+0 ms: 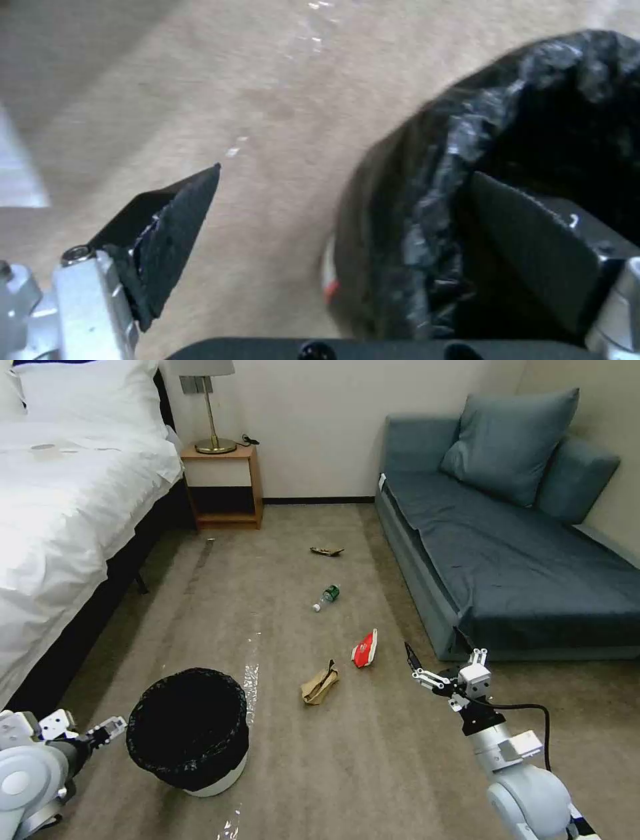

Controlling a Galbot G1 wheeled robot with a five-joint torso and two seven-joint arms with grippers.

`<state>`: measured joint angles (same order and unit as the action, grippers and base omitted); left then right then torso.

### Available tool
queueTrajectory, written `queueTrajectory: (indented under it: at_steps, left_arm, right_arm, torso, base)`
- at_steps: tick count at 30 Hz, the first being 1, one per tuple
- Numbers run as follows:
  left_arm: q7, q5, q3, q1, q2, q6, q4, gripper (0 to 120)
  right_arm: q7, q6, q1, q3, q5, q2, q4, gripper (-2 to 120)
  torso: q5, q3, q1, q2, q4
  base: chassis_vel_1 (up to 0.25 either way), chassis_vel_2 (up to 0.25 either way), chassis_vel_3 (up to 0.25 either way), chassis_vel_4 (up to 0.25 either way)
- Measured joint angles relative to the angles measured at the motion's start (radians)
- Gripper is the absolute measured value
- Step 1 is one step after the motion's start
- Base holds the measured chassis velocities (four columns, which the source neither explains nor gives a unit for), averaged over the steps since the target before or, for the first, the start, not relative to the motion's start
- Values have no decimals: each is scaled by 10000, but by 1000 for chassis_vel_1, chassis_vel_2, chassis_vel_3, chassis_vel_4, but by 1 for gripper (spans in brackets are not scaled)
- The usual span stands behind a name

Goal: Pick up the trash bin, then pick up the garbage on the floor and place it into the trash bin.

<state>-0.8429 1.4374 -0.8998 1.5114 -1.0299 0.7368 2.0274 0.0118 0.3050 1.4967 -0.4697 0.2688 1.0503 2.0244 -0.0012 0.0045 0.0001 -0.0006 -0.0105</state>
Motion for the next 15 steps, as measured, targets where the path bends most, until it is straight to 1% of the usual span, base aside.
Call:
queueTrajectory:
  at_steps: [1,2,4,7,8,13,15]
  left_arm:
    - [253,-75,93,-94,-30,0,-129,100]
    - [253,-75,93,-94,-30,0,-129,100]
    - [545,-265,319,-258,-66,-3,-325,100]
    - [561,-298,430,-335,-79,-3,-401,100]
    - [441,-271,503,-421,-86,-5,-510,100]
    - [342,-212,548,-485,-93,-9,-643,100]
    - [342,-217,601,-517,-109,-11,-802,100]
  right_arm:
    - [2,13,14,0,-19,24,-24,100]
    - [2,13,14,0,-19,24,-24,100]
    - [21,60,63,6,-121,75,-59,100]
    - [28,96,88,7,-174,92,-60,100]
    - [30,111,97,7,-206,102,-60,100]
    - [30,136,94,1,-216,113,-65,100]
    - [37,179,95,-5,-233,128,-108,100]
  torso:
    - [0,1,0,0,0]
    - [0,1,0,0,0]
    - [2,0,0,0,0]
    - [2,0,-1,0,1]
    - [2,0,0,0,0]
    - [1,0,0,0,1]
    - [2,0,0,0,2]
  base:
    - [0,0,0,0]
    - [0,0,0,0]
    - [0,0,0,0]
    - [0,0,0,0]
    - [0,0,0,0]
    - [0,0,0,0]
    - [0,0,0,0]
